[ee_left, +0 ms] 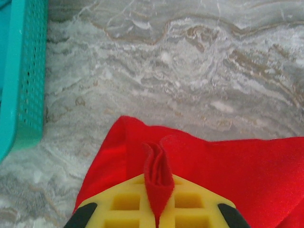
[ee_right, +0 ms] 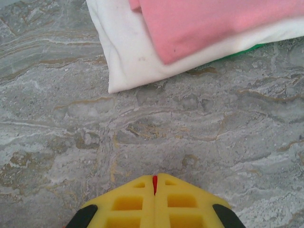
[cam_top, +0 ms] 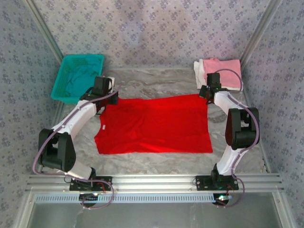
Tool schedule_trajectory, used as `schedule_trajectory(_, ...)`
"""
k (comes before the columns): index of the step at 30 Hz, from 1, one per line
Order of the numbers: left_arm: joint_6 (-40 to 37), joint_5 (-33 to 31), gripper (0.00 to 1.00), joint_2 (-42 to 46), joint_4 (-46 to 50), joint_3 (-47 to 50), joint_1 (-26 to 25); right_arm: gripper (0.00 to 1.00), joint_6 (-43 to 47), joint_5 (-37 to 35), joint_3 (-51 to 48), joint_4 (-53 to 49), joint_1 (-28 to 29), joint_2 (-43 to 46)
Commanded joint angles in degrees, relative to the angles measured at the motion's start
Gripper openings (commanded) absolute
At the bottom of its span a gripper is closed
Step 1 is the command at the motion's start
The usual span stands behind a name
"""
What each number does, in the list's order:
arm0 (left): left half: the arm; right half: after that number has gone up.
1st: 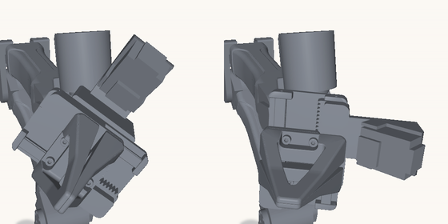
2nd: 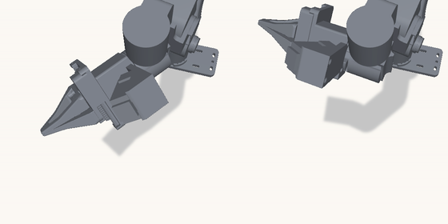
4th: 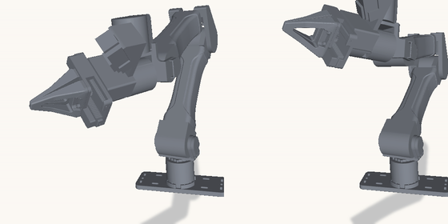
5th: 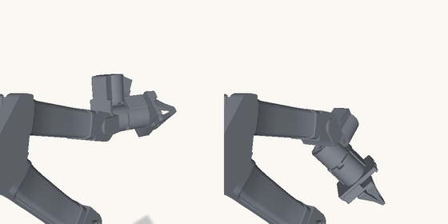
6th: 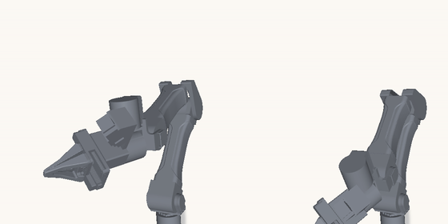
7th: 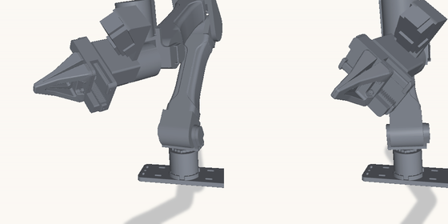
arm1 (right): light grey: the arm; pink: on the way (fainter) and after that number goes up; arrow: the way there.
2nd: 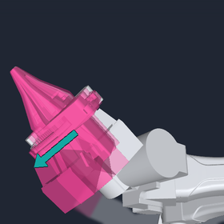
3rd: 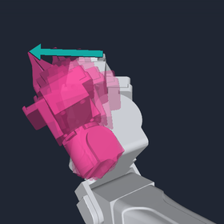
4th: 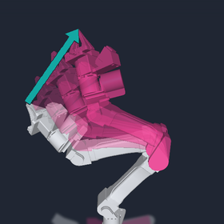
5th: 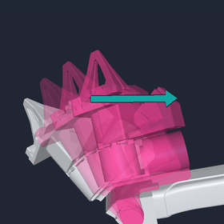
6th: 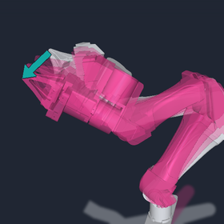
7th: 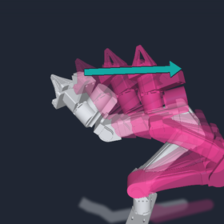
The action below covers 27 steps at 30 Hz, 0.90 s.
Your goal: Fold and stack the t-shirts
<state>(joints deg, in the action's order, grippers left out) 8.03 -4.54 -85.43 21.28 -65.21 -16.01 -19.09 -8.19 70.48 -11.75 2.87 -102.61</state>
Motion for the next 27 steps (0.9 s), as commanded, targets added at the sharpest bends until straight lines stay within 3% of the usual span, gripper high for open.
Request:
schedule_trajectory(1, 1.31, -0.39, 0.00, 3.50, 2.45, 2.09, 0.27, 0.00, -1.82, -1.41, -1.65, -0.29, 0.66, 2.70)
schedule_trajectory(27, 8.18, -0.70, 0.00, 13.26, 14.22, 11.43, -4.14, 0.03, -5.34, -2.72, -13.30, -5.85, 1.78, 12.80)
